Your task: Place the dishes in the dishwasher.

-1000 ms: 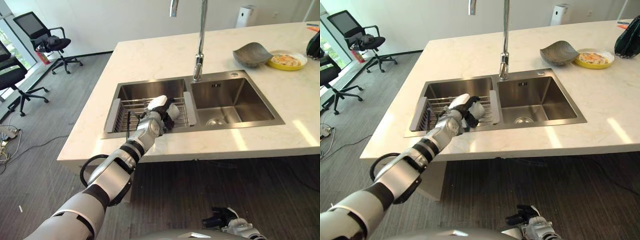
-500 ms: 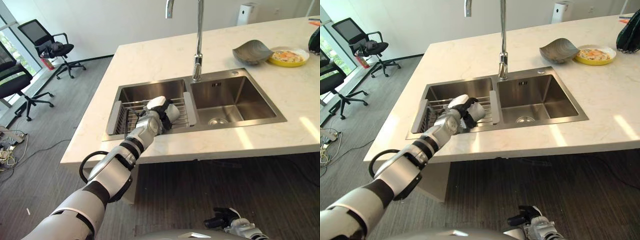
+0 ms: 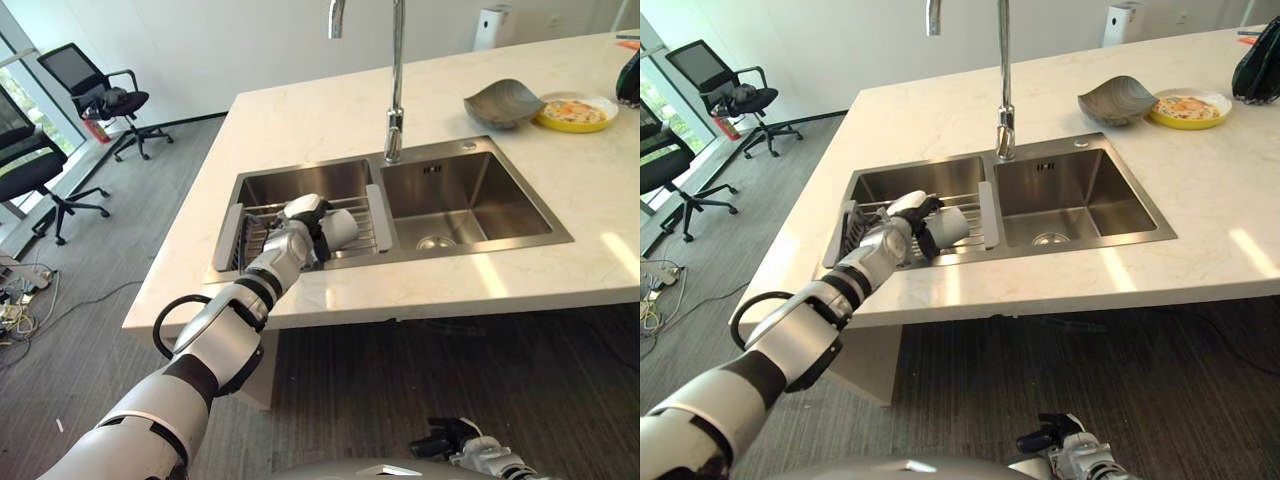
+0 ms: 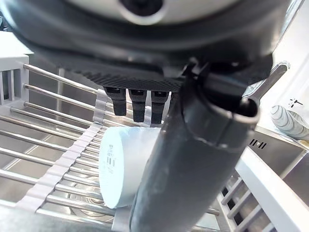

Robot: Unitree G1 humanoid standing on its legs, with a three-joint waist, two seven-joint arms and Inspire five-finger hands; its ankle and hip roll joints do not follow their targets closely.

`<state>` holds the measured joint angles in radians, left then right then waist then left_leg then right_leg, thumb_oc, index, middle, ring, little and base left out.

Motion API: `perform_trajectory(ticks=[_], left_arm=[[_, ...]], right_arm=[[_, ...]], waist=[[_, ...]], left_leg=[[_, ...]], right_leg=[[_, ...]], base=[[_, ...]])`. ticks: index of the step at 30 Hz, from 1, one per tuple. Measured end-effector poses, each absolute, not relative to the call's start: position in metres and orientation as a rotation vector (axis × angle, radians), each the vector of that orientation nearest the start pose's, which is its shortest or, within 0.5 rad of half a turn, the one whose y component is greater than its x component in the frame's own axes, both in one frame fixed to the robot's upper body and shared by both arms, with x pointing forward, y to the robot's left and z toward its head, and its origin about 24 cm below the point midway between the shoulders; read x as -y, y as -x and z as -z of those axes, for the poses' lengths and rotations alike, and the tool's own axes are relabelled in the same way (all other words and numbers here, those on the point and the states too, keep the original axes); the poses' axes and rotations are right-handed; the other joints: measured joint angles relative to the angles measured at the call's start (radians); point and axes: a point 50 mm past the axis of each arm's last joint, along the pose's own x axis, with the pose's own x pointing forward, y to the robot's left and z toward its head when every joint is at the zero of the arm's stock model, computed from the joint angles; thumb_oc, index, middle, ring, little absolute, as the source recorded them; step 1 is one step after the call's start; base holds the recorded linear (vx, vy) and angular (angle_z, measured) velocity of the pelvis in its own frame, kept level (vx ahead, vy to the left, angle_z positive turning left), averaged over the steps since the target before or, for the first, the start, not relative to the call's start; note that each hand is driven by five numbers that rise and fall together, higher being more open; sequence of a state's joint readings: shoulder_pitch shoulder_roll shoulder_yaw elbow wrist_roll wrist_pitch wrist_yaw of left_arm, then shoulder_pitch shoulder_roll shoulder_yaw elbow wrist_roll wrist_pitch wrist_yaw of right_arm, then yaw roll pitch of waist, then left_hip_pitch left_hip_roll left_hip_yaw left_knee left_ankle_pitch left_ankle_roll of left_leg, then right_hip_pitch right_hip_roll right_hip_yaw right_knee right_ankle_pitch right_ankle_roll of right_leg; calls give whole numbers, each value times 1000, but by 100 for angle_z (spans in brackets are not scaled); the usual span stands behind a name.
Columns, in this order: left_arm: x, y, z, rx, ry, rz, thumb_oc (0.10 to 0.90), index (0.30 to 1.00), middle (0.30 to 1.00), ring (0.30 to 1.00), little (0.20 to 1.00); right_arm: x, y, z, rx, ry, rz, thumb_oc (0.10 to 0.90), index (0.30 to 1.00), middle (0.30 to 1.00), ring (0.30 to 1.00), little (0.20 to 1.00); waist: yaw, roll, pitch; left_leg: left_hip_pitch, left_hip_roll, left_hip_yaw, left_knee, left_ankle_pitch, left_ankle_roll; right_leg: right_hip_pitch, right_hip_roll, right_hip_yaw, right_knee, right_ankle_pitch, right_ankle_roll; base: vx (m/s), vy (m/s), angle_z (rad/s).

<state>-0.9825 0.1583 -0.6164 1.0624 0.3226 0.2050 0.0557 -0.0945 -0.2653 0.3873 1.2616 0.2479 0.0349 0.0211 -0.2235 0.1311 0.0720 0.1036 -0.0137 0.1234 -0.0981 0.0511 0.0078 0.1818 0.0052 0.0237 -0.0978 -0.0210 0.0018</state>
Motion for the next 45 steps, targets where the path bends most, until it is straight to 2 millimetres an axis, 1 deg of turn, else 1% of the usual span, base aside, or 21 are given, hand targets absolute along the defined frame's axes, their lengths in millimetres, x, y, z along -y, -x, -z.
perform_trajectory(ticks=[6, 10, 13, 16, 17, 19, 20, 21, 26, 28, 31, 32, 33, 35, 36, 38, 39, 41, 42, 43, 45], left_arm=[[-80, -392, -83, -154, -1135, 321, 800, 900, 900, 900, 900], [-69, -390, -85, -132, -1149, 340, 800, 900, 900, 900, 900], [-62, -397, -98, -100, -1203, 341, 800, 900, 900, 900, 900], [-72, -398, -93, -115, -1254, 295, 800, 900, 900, 900, 900], [-72, -398, -93, -115, -1254, 295, 800, 900, 900, 900, 900], [-76, -399, -93, -111, -1253, 281, 800, 900, 900, 900, 900], [-81, -400, -93, -123, -1234, 268, 411, 316, 316, 316, 316], [-84, -400, -92, -139, -1212, 260, 400, 300, 300, 300, 300], [-94, -401, -89, -172, -1194, 243, 400, 300, 300, 300, 300], [-95, -402, -91, -173, -1167, 235, 400, 300, 300, 300, 300], [-94, -402, -95, -158, -1126, 219, 400, 300, 300, 300, 300], [-94, -402, -95, -158, -1126, 219, 400, 300, 300, 300, 300], [-90, -402, -99, -120, -1053, 222, 400, 300, 300, 300, 300], [-86, -399, -104, -66, -992, 223, 400, 300, 300, 300, 300], [-92, -392, -110, 8, -894, 209, 400, 300, 300, 300, 300], [-103, -380, -120, 124, -832, 178, 400, 300, 300, 300, 300], [-112, -372, -124, 191, -761, 150, 400, 300, 300, 300, 300], [-121, -367, -128, 218, -674, 103, 400, 300, 300, 300, 300], [-138, -353, -147, 314, -527, -4, 400, 300, 300, 300, 300], [-141, -350, -157, 356, -517, -25, 400, 300, 300, 300, 300], [-152, -336, -181, 474, -441, -69, 400, 300, 300, 300, 300]], right_arm=[[225, -114, 158, -1231, 272, -42, 800, 900, 900, 900, 900], [224, -117, 158, -1227, 287, -57, 800, 900, 900, 900, 900], [230, -131, 152, -1198, 331, -80, 800, 900, 900, 900, 900], [235, -141, 148, -1173, 348, -72, 800, 900, 900, 900, 900], [235, -141, 148, -1173, 348, -72, 800, 900, 900, 900, 900], [240, -142, 146, -1171, 364, -65, 800, 900, 900, 900, 900], [244, -145, 144, -1167, 374, -56, 800, 900, 900, 900, 900], [245, -144, 144, -1175, 377, -50, 800, 900, 900, 900, 900], [247, -141, 145, -1190, 378, -44, 800, 900, 900, 900, 900], [245, -139, 146, -1197, 366, -37, 800, 900, 900, 900, 900], [240, -138, 148, -1195, 352, -35, 800, 900, 900, 900, 900], [240, -138, 148, -1195, 352, -35, 800, 900, 900, 900, 900], [236, -138, 149, -1186, 337, -34, 800, 900, 900, 900, 900], [232, -140, 149, -1170, 318, -35, 800, 900, 900, 900, 900], [227, -142, 148, -1142, 308, -48, 800, 900, 900, 900, 900], [221, -145, 147, -1103, 288, -64, 800, 900, 900, 900, 900], [216, -144, 148, -1096, 270, -69, 800, 900, 900, 900, 900], [218, -142, 149, -1104, 248, -47, 800, 900, 900, 900, 900], [220, -142, 147, -1081, 214, -11, 800, 900, 900, 900, 900], [222, -141, 148, -1080, 206, 3, 800, 900, 900, 900, 900], [224, -139, 148, -1079, 193, 33, 800, 900, 900, 900, 900]], waist=[[0, -2, 2], [0, 1, 4], [-9, 38, 29], [-41, 83, 61], [-41, 83, 61], [-52, 112, 69], [-58, 131, 73], [-60, 137, 72], [-60, 136, 72], [-60, 122, 75], [-50, 88, 77], [-50, 88, 77], [-43, 60, 82], [-29, 21, 93], [-27, 3, 99], [-26, -29, 113], [-22, -56, 115], [6, -88, 110], [11, -110, 112], [27, -115, 110], [49, -119, 108]], left_leg=[[-3, 0, 0, 0, 0, 0], [-5, 0, 0, 0, -2, -1], [-28, -3, 11, 0, -1, 0], [-34, -7, 25, 0, -2, 2], [-34, -7, 25, 0, -2, 2], [-32, -10, 32, 0, -2, 3], [-31, -11, 35, 0, -2, 3], [-28, -10, 34, 0, -3, 3], [-18, 5, 34, 0, -3, 1], [-10, 10, 32, 0, -3, 1], [-6, 14, 27, 0, -3, 0], [-6, 14, 27, 0, -3, 0], [-6, 14, 21, 1, -1, -1], [-5, 14, 9, 4, -1, -2], [-3, 14, 8, 5, -1, -3], [-4, 14, 5, 3, 0, -3], [-4, 15, 3, 1, 0, -4], [-4, 13, 3, 5, 0, -4], [-7, 7, 1, 5, 0, -4], [-8, 6, -1, 6, 0, -4], [-7, 1, -6, 6, 0, -4]], right_leg=[[-3, 0, 0, 0, 0, 0], [-6, 0, 1, 0, -2, 1], [-38, -4, 10, 12, 1, 1], [-45, -10, 22, 6, 4, 6], [-45, -10, 22, 6, 4, 6], [-45, -14, 30, 3, 4, 8], [-45, -15, 37, 2, 3, 9], [-44, -15, 41, 1, 4, 9], [-38, -2, 44, 1, 4, 8], [-26, 4, 40, 1, 5, 7], [-21, 9, 32, 1, 5, 7], [-21, 9, 32, 1, 5, 7], [-16, 10, 21, 1, 5, 5], [-9, 11, 12, 1, 6, 5], [-8, 11, 11, 1, 7, 3], [-8, 11, 10, 1, 7, 3], [-9, 12, 7, 1, 7, 3], [-7, 10, 5, 1, 6, 3], [-9, 4, 2, 1, 6, 3], [-7, 3, -1, 1, 6, 3], [-6, -1, -6, 0, 6, 4]], base=[[0, 0, 0], [-34, 29, -1], [-21, 57, -9], [9, 58, -11], [27, 70, -9], [45, 15, -12], [52, -6, -18], [43, -19, -17], [38, -34, -5], [9, -45, 3], [-4, -42, 4], [-13, -27, 15], [-23, -39, 18], [-28, -42, 15], [-13, -21, 3], [1, -10, 3], [4, -17, 8], [-27, -23, 4], [-31, -18, 6], [-2, -16, 6], [-1, -18, 7]])
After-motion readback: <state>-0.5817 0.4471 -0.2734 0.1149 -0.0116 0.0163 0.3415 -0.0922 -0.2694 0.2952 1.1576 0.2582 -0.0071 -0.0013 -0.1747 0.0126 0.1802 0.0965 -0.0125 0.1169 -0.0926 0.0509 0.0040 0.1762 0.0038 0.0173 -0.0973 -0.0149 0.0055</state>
